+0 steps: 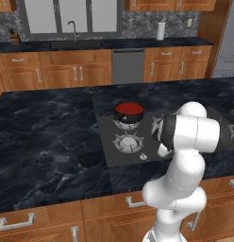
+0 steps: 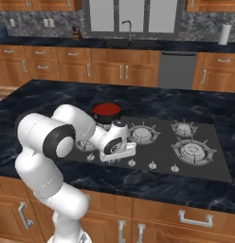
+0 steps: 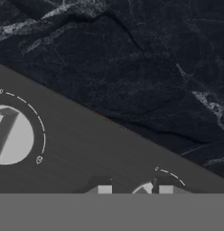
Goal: Wait until the marinara sauce is simmered to a deep red color and then turn off the stove.
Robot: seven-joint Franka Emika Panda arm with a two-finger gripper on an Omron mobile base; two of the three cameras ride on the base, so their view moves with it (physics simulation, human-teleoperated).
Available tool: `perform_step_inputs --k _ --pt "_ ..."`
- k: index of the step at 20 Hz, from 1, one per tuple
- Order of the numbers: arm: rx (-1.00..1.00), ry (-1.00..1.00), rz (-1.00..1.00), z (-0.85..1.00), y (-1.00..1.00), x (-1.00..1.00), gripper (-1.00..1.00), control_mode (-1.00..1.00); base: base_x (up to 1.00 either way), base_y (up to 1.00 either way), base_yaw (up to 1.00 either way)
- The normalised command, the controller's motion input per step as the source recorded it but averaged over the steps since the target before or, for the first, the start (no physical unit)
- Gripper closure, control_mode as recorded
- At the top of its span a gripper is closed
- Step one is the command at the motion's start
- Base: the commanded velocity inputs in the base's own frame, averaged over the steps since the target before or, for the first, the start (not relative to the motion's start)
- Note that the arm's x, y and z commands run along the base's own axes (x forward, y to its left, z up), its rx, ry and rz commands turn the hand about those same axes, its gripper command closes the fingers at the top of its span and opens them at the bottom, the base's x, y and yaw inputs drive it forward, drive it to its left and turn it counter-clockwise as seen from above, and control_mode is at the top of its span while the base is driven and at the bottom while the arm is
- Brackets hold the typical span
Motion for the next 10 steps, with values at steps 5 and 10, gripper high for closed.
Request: perform_step_inputs --k 5,10 --pt "-0.07 0.0 -0.18 0.6 0.78 -0.06 1.0 -1.0 0.0 0.0 0.0" --pt "-0.04 0.01 0.0 0.78 0.53 0.0 1.0 -1.0 0.0 0.0 0.0"
